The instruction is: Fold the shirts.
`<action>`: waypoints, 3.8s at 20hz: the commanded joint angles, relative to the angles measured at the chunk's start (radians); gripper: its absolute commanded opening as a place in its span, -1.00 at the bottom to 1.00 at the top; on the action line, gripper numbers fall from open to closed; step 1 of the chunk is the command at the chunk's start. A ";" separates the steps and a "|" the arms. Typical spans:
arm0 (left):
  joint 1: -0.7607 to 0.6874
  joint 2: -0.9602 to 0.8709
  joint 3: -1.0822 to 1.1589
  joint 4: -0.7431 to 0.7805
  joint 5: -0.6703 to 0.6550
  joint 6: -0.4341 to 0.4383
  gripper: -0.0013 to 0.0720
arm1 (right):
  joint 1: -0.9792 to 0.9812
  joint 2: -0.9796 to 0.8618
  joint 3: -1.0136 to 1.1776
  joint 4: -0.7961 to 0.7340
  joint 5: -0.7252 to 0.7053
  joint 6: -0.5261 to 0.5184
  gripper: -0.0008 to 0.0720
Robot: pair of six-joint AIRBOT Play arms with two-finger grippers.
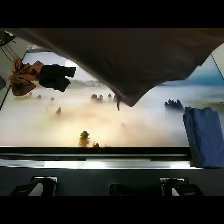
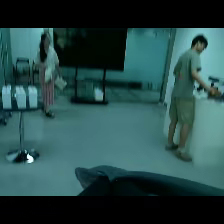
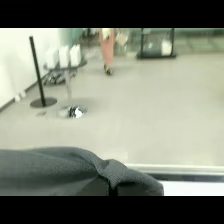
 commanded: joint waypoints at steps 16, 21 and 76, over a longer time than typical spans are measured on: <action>-0.004 -0.360 0.022 0.085 -0.004 -0.001 -0.89 | -0.013 -0.403 0.019 0.029 0.544 0.138 -0.84; -0.076 -0.682 0.022 0.086 -0.014 0.061 -0.89 | -0.013 -0.755 0.019 0.072 0.287 0.176 -0.84; 0.000 -0.582 -0.948 -0.192 -0.361 0.148 -0.88 | -0.172 -0.739 -0.767 0.572 0.447 0.024 -0.39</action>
